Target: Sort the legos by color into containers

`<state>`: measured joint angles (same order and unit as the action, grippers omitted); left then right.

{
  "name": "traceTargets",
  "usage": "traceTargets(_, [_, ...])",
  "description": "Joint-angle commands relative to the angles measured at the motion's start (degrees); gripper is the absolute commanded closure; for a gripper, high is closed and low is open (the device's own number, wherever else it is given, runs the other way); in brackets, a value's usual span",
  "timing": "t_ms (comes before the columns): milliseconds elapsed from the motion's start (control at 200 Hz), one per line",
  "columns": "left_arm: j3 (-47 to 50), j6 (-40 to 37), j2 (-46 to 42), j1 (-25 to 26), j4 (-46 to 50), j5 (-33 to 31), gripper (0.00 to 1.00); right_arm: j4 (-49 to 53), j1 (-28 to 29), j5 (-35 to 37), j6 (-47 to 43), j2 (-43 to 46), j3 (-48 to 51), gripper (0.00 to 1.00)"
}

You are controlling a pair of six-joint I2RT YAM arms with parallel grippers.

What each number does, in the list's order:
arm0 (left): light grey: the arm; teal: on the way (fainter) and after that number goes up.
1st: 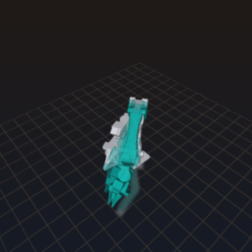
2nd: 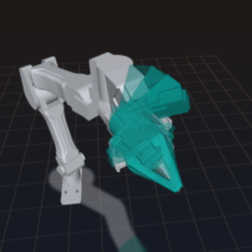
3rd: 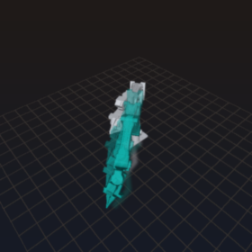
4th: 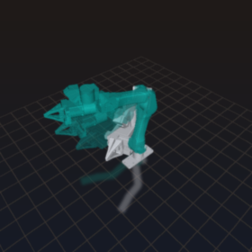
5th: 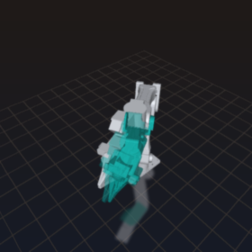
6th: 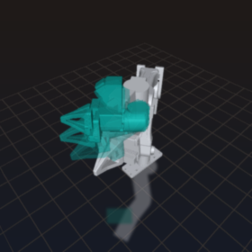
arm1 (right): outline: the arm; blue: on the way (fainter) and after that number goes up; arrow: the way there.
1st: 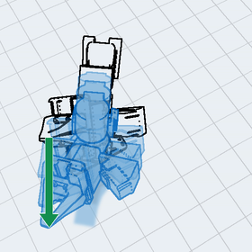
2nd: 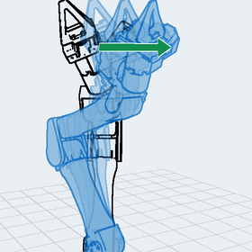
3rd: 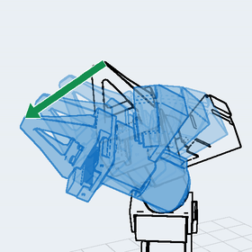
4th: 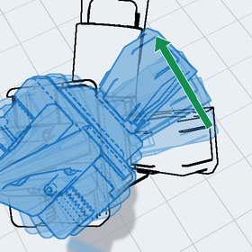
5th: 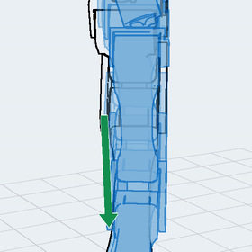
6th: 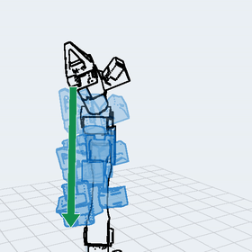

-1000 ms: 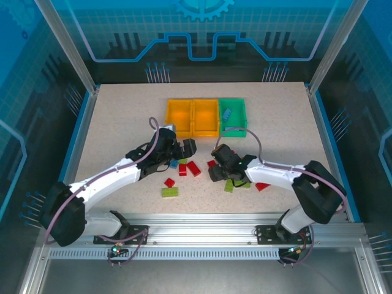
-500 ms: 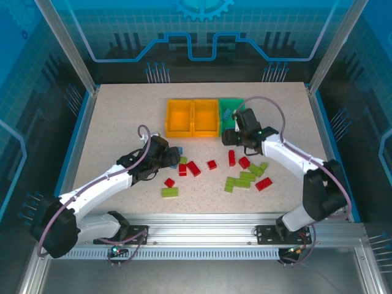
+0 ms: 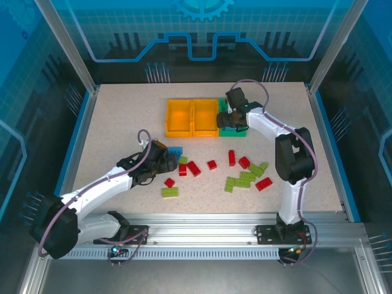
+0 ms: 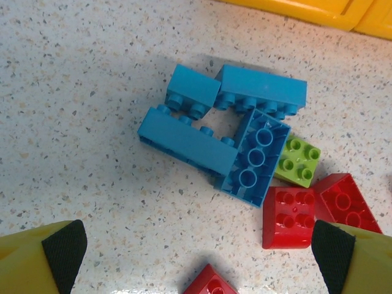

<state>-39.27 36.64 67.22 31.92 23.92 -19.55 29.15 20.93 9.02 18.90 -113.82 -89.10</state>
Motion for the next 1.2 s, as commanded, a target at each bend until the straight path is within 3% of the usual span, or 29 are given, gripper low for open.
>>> traceTargets(0, [1.19,-1.99,-0.73,-0.74,0.84,1.54,0.01,3.44,-0.71,1.84,0.62,-1.67,-1.86,0.20])
traceTargets(345, [0.87,-4.99,2.55,-0.72,-3.38,8.77,0.03,3.61,-0.47,1.21,1.03,2.55,0.32,0.14])
traceTargets(590, [-0.08,-6.78,9.31,-0.72,-6.57,13.80,0.16,1.98,-0.10,2.08,0.53,9.38,7.21,0.12])
traceTargets(1196, [-4.39,-13.16,21.24,-0.92,-11.15,8.40,0.20,-0.32,-1.97,2.96,0.87,17.82,14.24,0.10])
